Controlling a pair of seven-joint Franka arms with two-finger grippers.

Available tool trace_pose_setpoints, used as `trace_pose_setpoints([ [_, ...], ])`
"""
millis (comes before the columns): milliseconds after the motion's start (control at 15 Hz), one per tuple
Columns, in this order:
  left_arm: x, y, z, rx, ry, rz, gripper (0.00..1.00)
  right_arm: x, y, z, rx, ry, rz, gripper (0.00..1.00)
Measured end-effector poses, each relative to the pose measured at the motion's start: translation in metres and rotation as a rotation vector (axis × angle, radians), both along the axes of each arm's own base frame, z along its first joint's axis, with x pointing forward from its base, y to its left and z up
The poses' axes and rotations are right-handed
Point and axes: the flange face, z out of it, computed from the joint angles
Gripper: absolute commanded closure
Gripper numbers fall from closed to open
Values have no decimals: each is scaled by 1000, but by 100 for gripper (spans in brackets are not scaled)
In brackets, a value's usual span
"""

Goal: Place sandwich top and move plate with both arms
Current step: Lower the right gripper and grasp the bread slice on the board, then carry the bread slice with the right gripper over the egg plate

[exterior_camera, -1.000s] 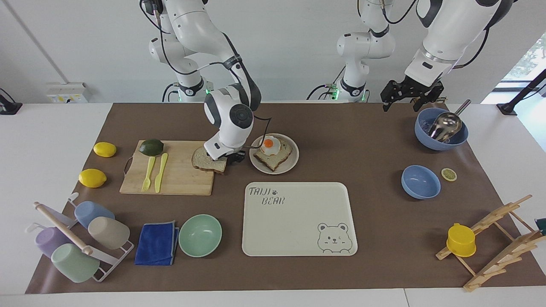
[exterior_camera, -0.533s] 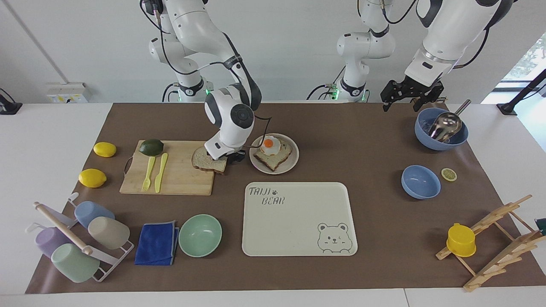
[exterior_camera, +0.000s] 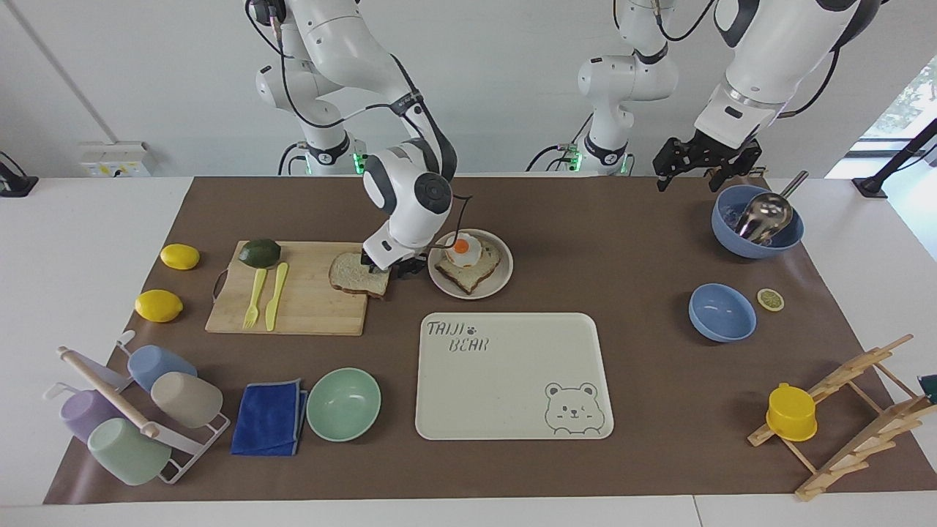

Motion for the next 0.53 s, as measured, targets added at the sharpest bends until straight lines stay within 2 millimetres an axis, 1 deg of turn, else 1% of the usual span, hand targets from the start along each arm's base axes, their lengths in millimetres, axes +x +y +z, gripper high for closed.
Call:
trace_pose_setpoints([
  [133, 0, 0, 0, 0, 0, 0, 0, -3, 4, -1, -16, 0, 20, 31],
  [533, 0, 0, 0, 0, 0, 0, 0, -1, 0, -3, -53, -9, 48, 34],
])
